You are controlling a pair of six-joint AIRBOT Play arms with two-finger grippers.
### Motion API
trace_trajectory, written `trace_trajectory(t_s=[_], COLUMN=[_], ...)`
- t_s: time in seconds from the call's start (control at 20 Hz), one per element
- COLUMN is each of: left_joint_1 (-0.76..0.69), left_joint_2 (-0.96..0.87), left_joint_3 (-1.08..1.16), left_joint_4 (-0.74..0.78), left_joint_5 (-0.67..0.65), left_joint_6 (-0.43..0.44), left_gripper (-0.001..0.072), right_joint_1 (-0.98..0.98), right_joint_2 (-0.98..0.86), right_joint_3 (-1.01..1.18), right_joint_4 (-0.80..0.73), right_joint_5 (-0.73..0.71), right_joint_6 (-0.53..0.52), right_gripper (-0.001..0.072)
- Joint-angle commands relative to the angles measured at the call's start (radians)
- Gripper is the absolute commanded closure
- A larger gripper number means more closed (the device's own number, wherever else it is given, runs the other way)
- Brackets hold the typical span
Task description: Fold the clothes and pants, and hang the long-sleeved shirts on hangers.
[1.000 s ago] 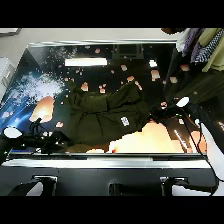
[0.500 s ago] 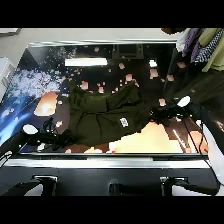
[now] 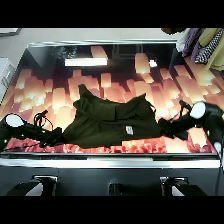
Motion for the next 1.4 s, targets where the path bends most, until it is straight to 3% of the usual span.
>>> trace_trajectory(t_s=[0.0,0.2,0.25,0.3,0.35,0.4,0.55,0.65,0.75,0.9,1.05,1.35], left_joint_1=[-0.022,-0.052,-0.056,-0.056,-0.054,-0.049,-0.011,0.01,0.011,0.011,0.011,0.011], left_joint_2=[0.005,0.004,0.004,0.005,0.006,0.01,0.039,0.047,0.04,0.001,-0.068,-0.152], left_joint_3=[0.002,-0.028,-0.027,-0.024,-0.018,-0.004,0.053,0.092,0.104,0.104,0.104,0.105], left_joint_4=[0.073,0.074,0.074,0.075,0.076,0.077,0.076,0.075,0.057,-0.022,-0.09,-0.136], left_joint_5=[-0.061,0.041,0.067,0.086,0.098,0.099,0.152,0.222,0.312,0.41,0.482,0.557], left_joint_6=[-0.005,-0.027,-0.028,-0.027,-0.025,-0.008,0.004,0.003,0.003,0.003,0.003,0.004], left_gripper=[0.0696,0.0688,0.0615,0.0444,0.0282,0.0192,0.0173,0.0173,0.0174,0.0174,0.0173,0.0173], right_joint_1=[0.076,0.154,0.156,0.153,0.153,0.153,0.153,0.109,0.021,-0.037,0.001,0.064], right_joint_2=[0.137,0.135,0.135,0.136,0.136,0.136,0.135,0.107,0.012,-0.217,-0.44,-0.59], right_joint_3=[-0.196,-0.354,-0.354,-0.342,-0.311,-0.262,-0.022,0.119,0.215,0.31,0.386,0.422], right_joint_4=[-0.07,0.007,0.007,0.004,-0.008,-0.033,-0.176,-0.199,-0.097,0.24,0.503,0.525], right_joint_5=[-0.055,-0.357,-0.379,-0.374,-0.337,-0.29,-0.198,-0.286,-0.415,-0.593,-0.614,-0.579], right_joint_6=[0.131,0.152,0.176,0.2,0.2,0.2,0.202,0.239,0.225,0.039,-0.143,-0.153], right_gripper=[0.067,0.0656,0.0532,0.0303,0.0163,0.016,0.016,0.016,0.016,0.016,0.0161,0.0174])
